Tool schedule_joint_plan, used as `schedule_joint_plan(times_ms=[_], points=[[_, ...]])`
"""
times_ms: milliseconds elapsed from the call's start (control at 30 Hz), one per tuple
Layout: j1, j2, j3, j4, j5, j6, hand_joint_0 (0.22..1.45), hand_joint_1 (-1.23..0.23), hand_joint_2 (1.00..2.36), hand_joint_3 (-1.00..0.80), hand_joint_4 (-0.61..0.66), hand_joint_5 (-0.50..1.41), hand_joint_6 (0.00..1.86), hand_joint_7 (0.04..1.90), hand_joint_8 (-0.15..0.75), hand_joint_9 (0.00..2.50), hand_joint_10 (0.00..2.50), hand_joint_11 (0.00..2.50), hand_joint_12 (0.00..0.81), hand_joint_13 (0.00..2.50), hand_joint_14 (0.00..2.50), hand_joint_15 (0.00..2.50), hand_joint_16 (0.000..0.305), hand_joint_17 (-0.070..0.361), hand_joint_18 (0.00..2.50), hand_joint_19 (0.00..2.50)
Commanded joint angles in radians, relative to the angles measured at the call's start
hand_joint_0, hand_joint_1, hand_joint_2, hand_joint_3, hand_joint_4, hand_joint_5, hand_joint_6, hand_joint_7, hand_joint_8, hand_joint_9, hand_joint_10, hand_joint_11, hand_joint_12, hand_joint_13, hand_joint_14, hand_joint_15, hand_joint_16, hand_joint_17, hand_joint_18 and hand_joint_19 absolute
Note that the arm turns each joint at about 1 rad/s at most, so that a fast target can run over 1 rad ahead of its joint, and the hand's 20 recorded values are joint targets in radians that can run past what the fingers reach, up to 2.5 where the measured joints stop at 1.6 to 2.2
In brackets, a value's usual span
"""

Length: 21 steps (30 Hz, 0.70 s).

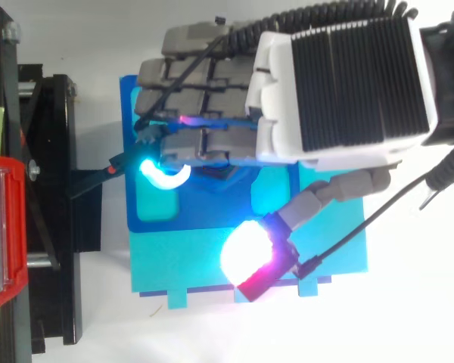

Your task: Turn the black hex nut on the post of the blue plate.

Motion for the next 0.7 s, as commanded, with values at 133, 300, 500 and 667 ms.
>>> schedule_joint_plan(times_ms=[133, 300, 500, 667], points=[[0.031, -0.002, -0.004, -0.006, 0.033, 0.000, 0.48, -0.28, 1.00, -0.50, 0.26, -0.17, 0.50, 0.81, 0.304, 0.39, 0.00, 0.00, 0.414, 0.33, 0.00, 0.05, 0.053, 0.119, 0.21, 0.20], [0.050, 0.000, -0.015, -0.020, 0.051, 0.000, 0.48, -0.28, 1.00, -0.50, 0.27, -0.17, 0.50, 0.83, 0.304, 0.39, 0.00, 0.00, 0.414, 0.33, 0.00, 0.05, 0.053, 0.119, 0.21, 0.20], [0.054, 0.000, -0.020, -0.035, 0.054, -0.002, 0.48, -0.28, 1.00, -0.50, 0.27, -0.17, 0.50, 0.85, 0.304, 0.39, 0.00, 0.00, 0.414, 0.33, 0.00, 0.05, 0.053, 0.119, 0.21, 0.19], [0.053, 0.000, -0.020, -0.047, 0.054, -0.002, 0.48, -0.28, 1.00, -0.50, 0.27, -0.17, 0.50, 0.86, 0.303, 0.39, 0.00, 0.00, 0.414, 0.33, 0.00, 0.05, 0.053, 0.119, 0.21, 0.19]])
